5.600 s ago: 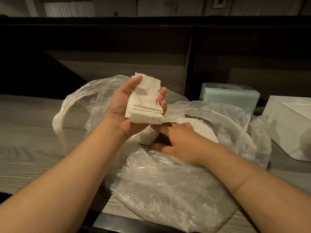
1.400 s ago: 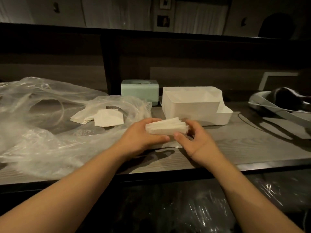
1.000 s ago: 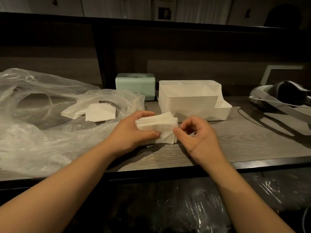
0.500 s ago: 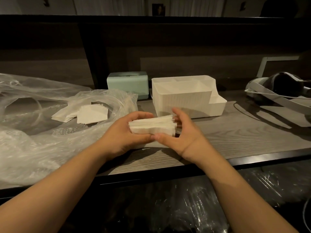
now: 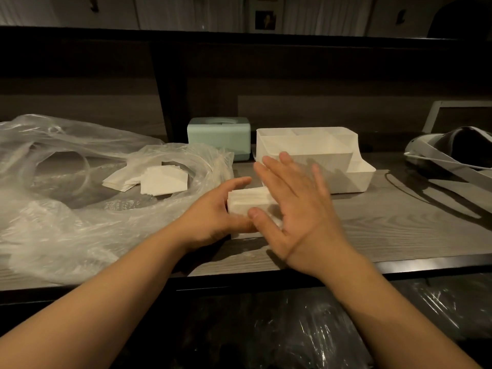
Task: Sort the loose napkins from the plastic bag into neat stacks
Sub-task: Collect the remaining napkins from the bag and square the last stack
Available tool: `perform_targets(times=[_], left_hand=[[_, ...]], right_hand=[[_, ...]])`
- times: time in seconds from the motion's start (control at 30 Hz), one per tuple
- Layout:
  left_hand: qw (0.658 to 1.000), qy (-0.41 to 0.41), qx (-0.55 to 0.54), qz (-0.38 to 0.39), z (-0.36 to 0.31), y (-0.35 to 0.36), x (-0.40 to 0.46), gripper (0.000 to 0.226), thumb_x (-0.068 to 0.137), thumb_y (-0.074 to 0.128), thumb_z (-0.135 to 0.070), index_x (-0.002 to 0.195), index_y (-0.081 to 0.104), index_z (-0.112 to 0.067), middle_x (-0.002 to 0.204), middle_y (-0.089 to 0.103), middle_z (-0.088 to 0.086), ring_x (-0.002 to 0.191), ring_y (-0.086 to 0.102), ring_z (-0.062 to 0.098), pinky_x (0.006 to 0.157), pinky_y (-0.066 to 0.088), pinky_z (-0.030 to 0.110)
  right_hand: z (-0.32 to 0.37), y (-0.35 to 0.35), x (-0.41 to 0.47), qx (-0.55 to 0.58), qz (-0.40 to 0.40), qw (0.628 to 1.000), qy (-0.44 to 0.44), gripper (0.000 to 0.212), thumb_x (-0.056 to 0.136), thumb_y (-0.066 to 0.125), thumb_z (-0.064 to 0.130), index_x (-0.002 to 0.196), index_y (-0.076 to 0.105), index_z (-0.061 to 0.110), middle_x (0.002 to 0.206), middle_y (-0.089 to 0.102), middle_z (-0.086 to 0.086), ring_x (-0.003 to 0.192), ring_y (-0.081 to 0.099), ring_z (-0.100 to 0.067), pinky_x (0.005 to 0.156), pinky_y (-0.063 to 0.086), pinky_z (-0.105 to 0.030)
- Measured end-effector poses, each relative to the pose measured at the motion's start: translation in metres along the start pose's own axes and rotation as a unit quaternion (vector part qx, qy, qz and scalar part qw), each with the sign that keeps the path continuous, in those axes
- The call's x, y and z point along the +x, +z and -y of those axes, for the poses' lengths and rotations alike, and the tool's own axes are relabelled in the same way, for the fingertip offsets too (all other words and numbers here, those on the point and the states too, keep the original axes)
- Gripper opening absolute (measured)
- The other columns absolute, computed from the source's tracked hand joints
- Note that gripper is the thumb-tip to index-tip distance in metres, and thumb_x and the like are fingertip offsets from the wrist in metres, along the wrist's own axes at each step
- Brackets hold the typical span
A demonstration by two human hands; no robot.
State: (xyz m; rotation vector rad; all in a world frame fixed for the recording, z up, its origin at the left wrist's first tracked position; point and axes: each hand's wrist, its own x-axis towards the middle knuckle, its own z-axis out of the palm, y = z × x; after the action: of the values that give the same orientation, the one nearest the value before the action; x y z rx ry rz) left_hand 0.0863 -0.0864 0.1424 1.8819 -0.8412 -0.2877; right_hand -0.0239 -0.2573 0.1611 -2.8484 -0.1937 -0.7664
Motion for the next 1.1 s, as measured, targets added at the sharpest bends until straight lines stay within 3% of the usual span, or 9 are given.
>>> perform_targets(times=[0.17,0.37,0.43,0.5,0.57,0.63,0.7,0.83,1.1], left_hand=[[0.999,0.025,0.029,-0.027,-0.001,0.001,0.000,0.054,0.079,0.086,-0.015,0.122,0.062,-0.037,0.109,0.073,-0.020,0.103,0.066,-0.008,0.084,0.045,0.006],[0.999,0.027,0.009,-0.015,0.003,0.001,0.002,0.060,0.062,0.082,-0.038,0.120,0.064,-0.039,0.114,0.075,-0.013,0.105,0.069,0.005,0.090,0.053,0.021],[1.000,0.015,-0.023,-0.005,0.004,0.001,0.002,0.058,0.065,0.088,-0.039,0.119,0.068,-0.034,0.111,0.077,-0.003,0.105,0.072,0.022,0.096,0.057,0.038],[0.999,0.010,-0.043,0.002,0.005,0.000,0.001,0.050,0.072,0.089,-0.041,0.117,0.072,-0.029,0.108,0.078,0.002,0.103,0.073,0.027,0.097,0.056,0.046],[0.999,0.002,-0.045,0.004,0.006,-0.002,0.000,0.045,0.077,0.088,-0.033,0.119,0.072,-0.026,0.109,0.077,0.001,0.103,0.073,0.024,0.098,0.055,0.046],[1.000,-0.004,-0.021,0.007,0.005,-0.002,0.001,0.056,0.073,0.091,-0.038,0.125,0.068,-0.032,0.114,0.075,-0.006,0.107,0.071,0.018,0.100,0.055,0.045],[1.000,-0.003,0.018,0.005,0.002,-0.002,0.001,0.068,0.066,0.092,-0.050,0.127,0.064,-0.040,0.117,0.071,-0.014,0.109,0.068,0.009,0.098,0.056,0.041],[1.000,-0.015,-0.004,0.014,-0.001,-0.002,-0.001,0.048,0.073,0.091,-0.033,0.116,0.071,-0.029,0.106,0.076,-0.005,0.099,0.072,0.015,0.087,0.060,0.038],[1.000,-0.019,-0.009,0.013,-0.001,-0.002,-0.001,0.041,0.076,0.091,-0.025,0.111,0.070,-0.028,0.096,0.076,-0.009,0.089,0.071,0.008,0.075,0.054,0.025]], right_hand=[[0.020,-0.002,0.015,-0.084,0.137,0.986,-0.034,0.065,0.104,0.015,0.060,0.162,0.014,0.032,0.169,0.012,0.013,0.156,-0.009,-0.010,0.120,-0.018,-0.059],[0.014,-0.003,0.016,-0.065,0.137,0.988,-0.033,0.073,0.094,0.006,0.067,0.161,0.013,0.038,0.168,0.011,0.019,0.155,-0.006,-0.005,0.121,-0.016,-0.057],[0.003,-0.005,0.014,0.009,0.109,0.994,0.003,0.075,0.095,0.024,0.075,0.160,0.013,0.041,0.167,0.016,0.019,0.154,0.002,-0.003,0.125,-0.008,-0.049],[-0.013,-0.007,0.010,0.138,0.088,0.984,0.064,0.087,0.087,0.056,0.072,0.158,0.016,0.044,0.163,0.027,0.016,0.147,0.023,-0.005,0.125,0.018,-0.037],[-0.026,-0.008,0.005,0.298,0.114,0.938,0.135,0.107,0.077,0.082,0.051,0.160,0.015,0.039,0.153,0.037,0.012,0.126,0.045,0.002,0.102,0.041,-0.012],[-0.033,-0.004,0.001,0.369,0.153,0.901,0.171,0.112,0.073,0.089,0.032,0.159,0.019,0.035,0.141,0.043,0.013,0.111,0.052,0.005,0.080,0.045,-0.001],[-0.035,-0.001,0.000,0.374,0.152,0.899,0.170,0.095,0.073,0.090,0.026,0.149,0.034,0.034,0.127,0.049,0.018,0.105,0.055,0.000,0.075,0.048,-0.004],[-0.039,0.005,0.003,0.407,0.122,0.888,0.174,0.041,0.077,0.087,0.018,0.112,0.064,0.023,0.102,0.068,0.000,0.089,0.066,-0.013,0.070,0.059,-0.025],[-0.042,0.005,0.000,0.393,0.110,0.899,0.160,0.032,0.083,0.082,0.024,0.111,0.067,0.028,0.098,0.071,0.005,0.090,0.067,-0.014,0.075,0.059,-0.024]])
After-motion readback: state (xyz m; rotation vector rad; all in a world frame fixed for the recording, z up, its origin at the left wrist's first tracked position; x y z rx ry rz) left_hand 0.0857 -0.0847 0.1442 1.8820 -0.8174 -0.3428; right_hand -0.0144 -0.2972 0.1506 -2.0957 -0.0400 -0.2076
